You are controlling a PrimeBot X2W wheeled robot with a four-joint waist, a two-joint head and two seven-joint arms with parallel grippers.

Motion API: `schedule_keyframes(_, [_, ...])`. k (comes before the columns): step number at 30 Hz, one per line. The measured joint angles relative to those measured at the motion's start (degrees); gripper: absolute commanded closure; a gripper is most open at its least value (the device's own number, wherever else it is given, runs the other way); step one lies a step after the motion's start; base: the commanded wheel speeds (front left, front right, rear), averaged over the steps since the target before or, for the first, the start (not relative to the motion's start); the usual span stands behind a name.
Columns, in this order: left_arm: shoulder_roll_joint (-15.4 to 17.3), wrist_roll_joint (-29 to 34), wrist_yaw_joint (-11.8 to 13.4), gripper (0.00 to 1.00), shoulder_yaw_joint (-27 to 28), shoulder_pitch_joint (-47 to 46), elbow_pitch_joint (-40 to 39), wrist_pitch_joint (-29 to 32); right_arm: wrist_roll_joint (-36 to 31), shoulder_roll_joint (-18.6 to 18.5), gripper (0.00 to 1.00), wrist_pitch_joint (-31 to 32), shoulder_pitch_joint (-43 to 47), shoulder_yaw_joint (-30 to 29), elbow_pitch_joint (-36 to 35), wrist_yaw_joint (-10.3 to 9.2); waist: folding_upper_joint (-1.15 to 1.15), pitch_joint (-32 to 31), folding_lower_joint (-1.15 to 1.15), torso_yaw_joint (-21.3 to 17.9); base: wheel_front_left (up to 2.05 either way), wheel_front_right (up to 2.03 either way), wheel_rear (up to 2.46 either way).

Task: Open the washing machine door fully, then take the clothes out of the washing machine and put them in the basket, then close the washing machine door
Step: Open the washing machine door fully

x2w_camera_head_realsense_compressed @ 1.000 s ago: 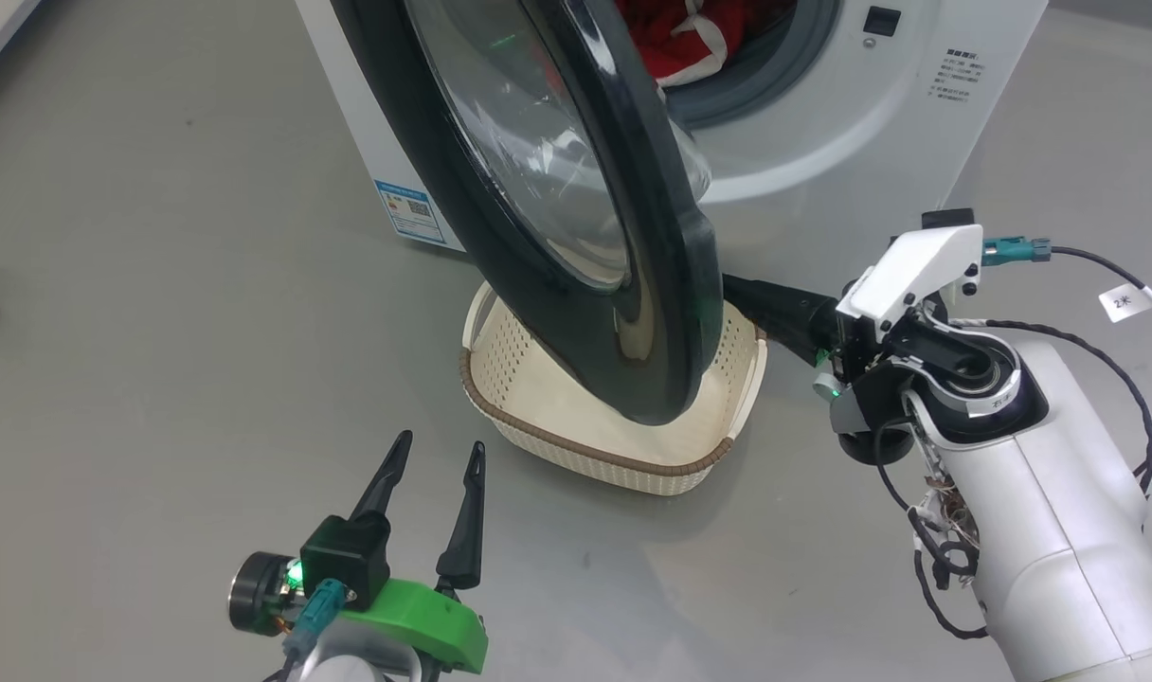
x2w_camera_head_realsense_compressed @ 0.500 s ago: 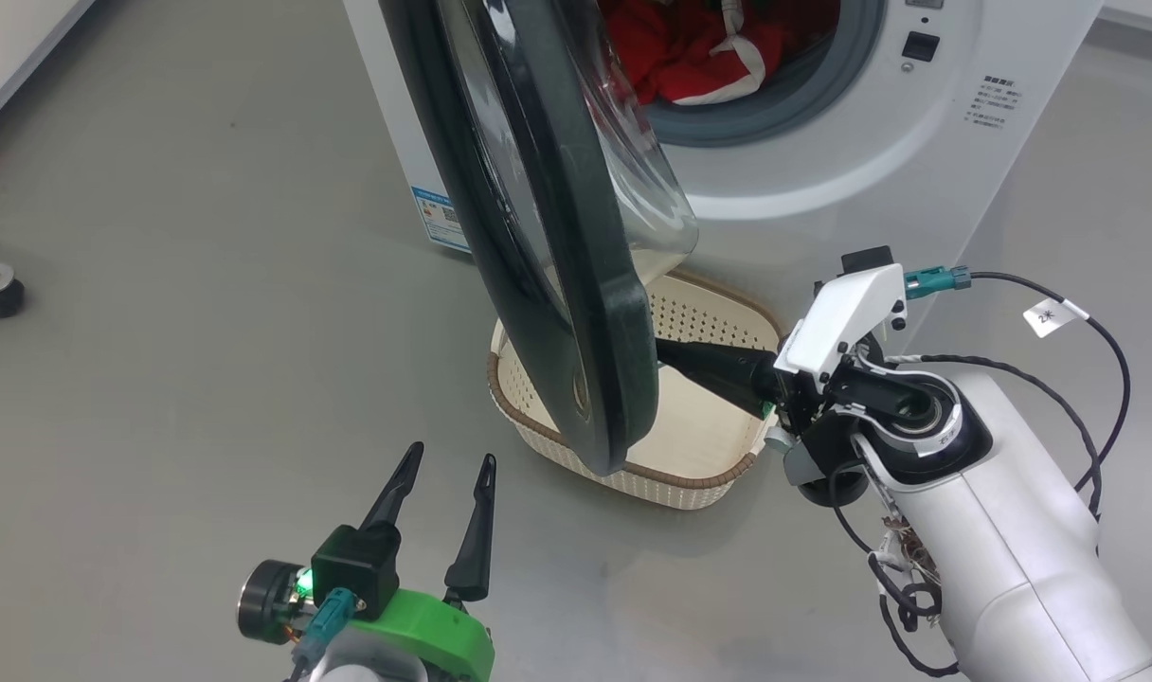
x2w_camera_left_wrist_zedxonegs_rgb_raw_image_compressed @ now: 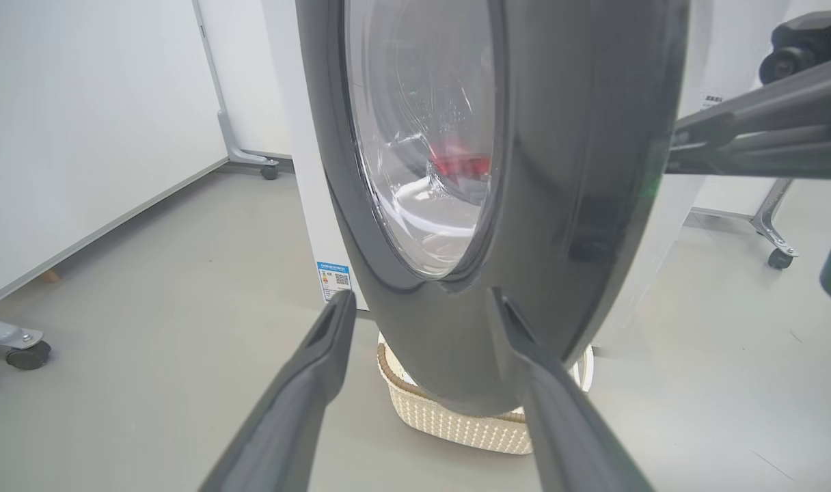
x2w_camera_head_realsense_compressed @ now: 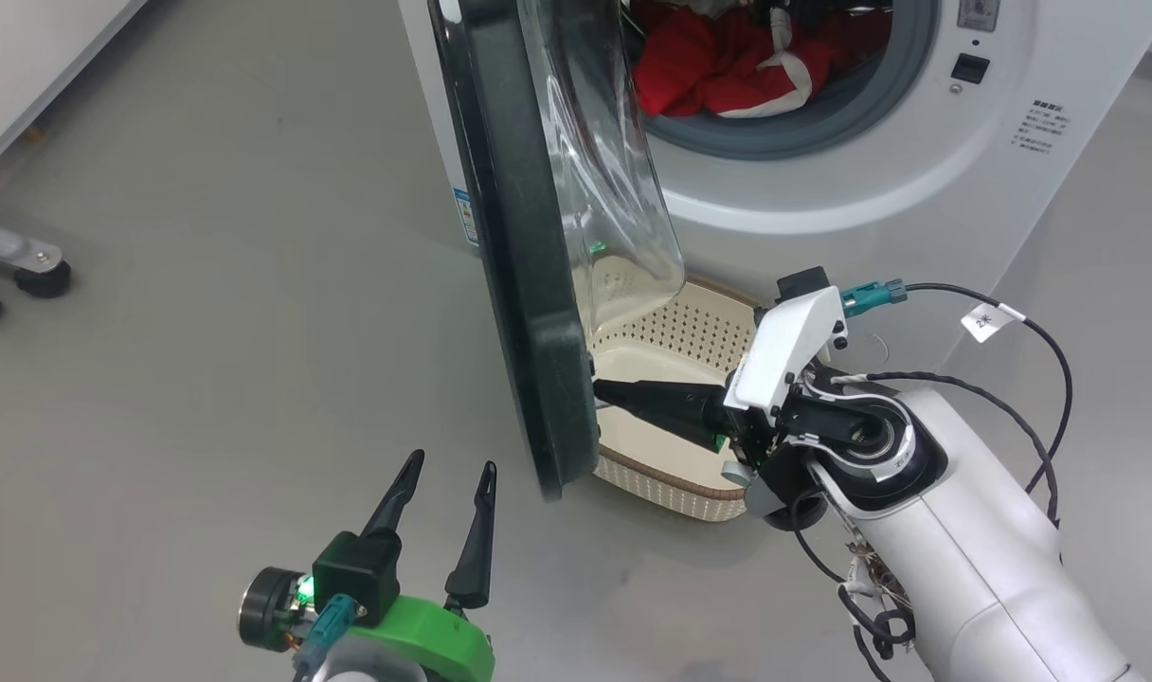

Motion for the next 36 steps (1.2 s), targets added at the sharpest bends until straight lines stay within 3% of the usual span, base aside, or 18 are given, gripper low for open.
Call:
schedule_keyframes(13, [0.03, 0.01, 0.01, 0.00, 3.69, 1.16, -0.01, 0.00, 3.11, 0.21, 1.00, -2.70, 0.02, 3.89, -1.05, 0.01, 0.00, -0.69, 0.00, 0.29, 0.00, 0.00, 0.00])
schedule_keyframes(17, [0.02, 0.18, 0.01, 0.00, 5.24, 1.51, 0.29, 0.00, 2.13, 0.42, 1.00, -5.21, 0.02, 3.10, -0.11, 1.22, 0.00, -1.50, 0.00, -0.67, 0.00, 0.00, 0.00])
schedule_keyframes(22, [0.02, 1.27, 0.01, 0.00, 7.20, 1.54, 0.45, 0.00, -4.34, -1.03, 1.00, -8.67, 0.36, 3.58, 0.11, 4.16, 0.00, -2.89, 0.00, -2.38, 0.00, 0.00, 0.00])
schedule_keyframes(31, [0.01, 2.99, 0.01, 0.00, 12.36, 2.93, 0.85, 0.00, -16.49, -8.21, 1.00, -18.67, 5.35, 4.72, -1.58, 8.84, 0.00, -5.72, 0.00, -7.08, 0.00, 0.00, 0.00])
schedule_keyframes(36, [0.03, 3.47, 0.01, 0.00, 14.02, 4.34, 0.92, 0.00, -28.22, -13.33, 1.00, -27.18, 7.82, 6.47, -3.26, 11.15, 0.00, -7.10, 0.00, -10.32, 0.00, 0.00, 0.00])
